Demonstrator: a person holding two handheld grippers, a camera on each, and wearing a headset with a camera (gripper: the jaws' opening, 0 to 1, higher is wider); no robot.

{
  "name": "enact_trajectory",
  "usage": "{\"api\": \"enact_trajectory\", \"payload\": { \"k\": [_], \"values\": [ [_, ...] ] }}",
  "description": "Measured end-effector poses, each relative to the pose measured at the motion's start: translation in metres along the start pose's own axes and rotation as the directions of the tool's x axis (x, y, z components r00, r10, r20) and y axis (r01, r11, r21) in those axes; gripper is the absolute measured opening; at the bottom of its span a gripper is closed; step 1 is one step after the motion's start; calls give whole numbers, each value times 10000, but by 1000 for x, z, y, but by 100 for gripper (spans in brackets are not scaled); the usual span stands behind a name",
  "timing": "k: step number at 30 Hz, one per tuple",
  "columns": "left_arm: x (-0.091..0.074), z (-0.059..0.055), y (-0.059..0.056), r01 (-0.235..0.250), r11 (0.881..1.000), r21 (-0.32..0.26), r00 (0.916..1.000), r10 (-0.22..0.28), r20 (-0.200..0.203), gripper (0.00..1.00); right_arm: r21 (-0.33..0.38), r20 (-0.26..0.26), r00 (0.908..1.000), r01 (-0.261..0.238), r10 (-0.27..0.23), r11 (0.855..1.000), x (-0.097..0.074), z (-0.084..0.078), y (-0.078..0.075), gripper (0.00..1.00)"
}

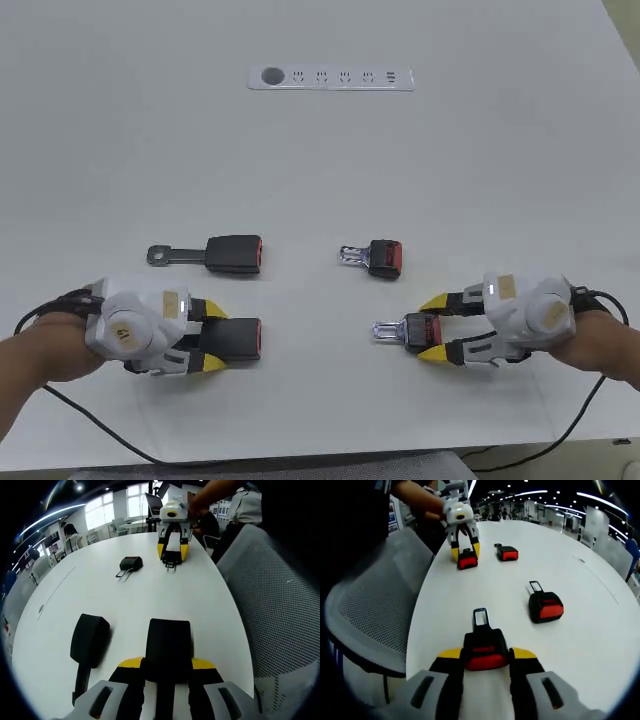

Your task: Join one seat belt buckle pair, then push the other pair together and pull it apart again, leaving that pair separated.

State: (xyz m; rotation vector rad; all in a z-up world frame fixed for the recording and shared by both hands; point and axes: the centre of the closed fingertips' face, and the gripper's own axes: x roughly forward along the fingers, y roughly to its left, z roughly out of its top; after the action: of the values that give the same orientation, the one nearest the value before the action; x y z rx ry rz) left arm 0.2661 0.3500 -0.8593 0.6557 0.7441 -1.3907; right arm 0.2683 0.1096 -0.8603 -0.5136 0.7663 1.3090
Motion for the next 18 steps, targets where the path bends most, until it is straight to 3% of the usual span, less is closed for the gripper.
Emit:
{"api": "enact_trajectory", "payload": {
  "k": [18],
  "values": [
    [0,-1,0,7,10000,-43,10000,-7,-42,34,46,426,9991,-25,23,10000,11,14,5,35]
  ]
}}
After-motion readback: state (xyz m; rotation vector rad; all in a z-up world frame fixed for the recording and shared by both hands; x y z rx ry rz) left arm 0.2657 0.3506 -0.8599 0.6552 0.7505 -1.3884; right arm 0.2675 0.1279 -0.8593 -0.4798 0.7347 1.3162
